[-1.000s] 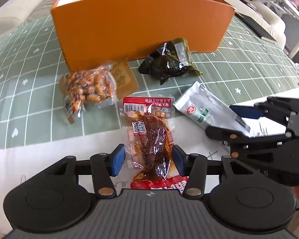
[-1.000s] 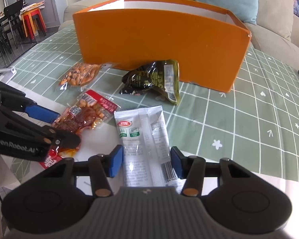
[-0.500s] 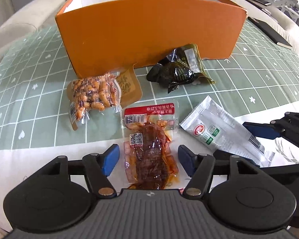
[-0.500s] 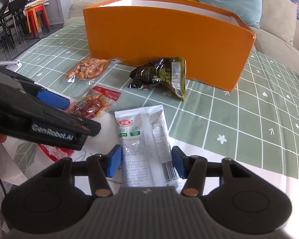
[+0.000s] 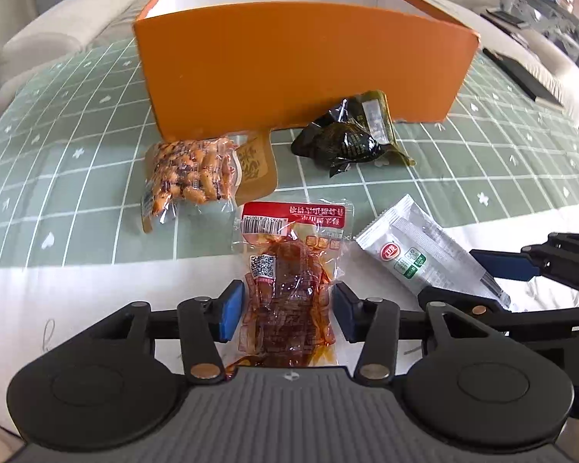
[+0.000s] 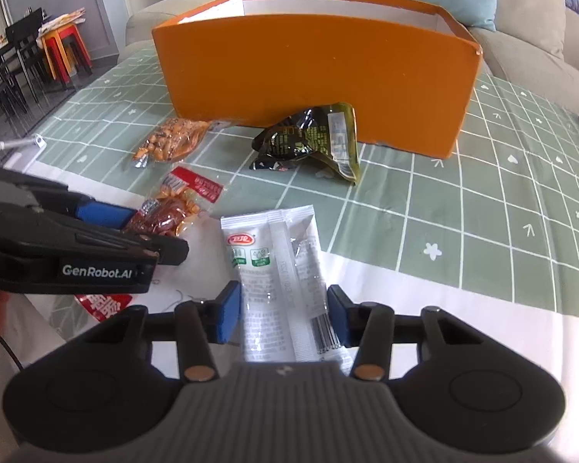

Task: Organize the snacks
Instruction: 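Grasp the red spicy-strip pack with left tool while right tool grasps the white wrapped bar, then carry both held snacks over the orange box and lower them inside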

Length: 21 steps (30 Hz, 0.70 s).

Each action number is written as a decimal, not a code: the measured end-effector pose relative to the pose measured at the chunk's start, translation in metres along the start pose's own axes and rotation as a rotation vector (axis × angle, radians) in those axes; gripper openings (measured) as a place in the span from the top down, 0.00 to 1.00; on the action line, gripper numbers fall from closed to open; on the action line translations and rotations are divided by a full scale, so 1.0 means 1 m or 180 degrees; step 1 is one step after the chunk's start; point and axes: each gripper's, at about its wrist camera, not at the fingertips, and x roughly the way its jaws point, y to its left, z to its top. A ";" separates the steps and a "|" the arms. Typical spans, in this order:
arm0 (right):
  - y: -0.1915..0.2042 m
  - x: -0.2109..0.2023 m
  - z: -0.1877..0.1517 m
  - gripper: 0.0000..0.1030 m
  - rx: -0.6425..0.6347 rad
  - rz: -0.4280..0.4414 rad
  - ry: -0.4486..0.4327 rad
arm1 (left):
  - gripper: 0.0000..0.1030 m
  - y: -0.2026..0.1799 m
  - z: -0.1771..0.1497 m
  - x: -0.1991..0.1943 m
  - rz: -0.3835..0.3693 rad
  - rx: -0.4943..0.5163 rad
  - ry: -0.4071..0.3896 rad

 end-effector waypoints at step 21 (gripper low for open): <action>0.001 -0.052 0.061 0.55 -0.0069 -0.0078 -0.0629 | 0.47 0.011 0.060 -0.065 -0.0029 -0.0053 -0.0522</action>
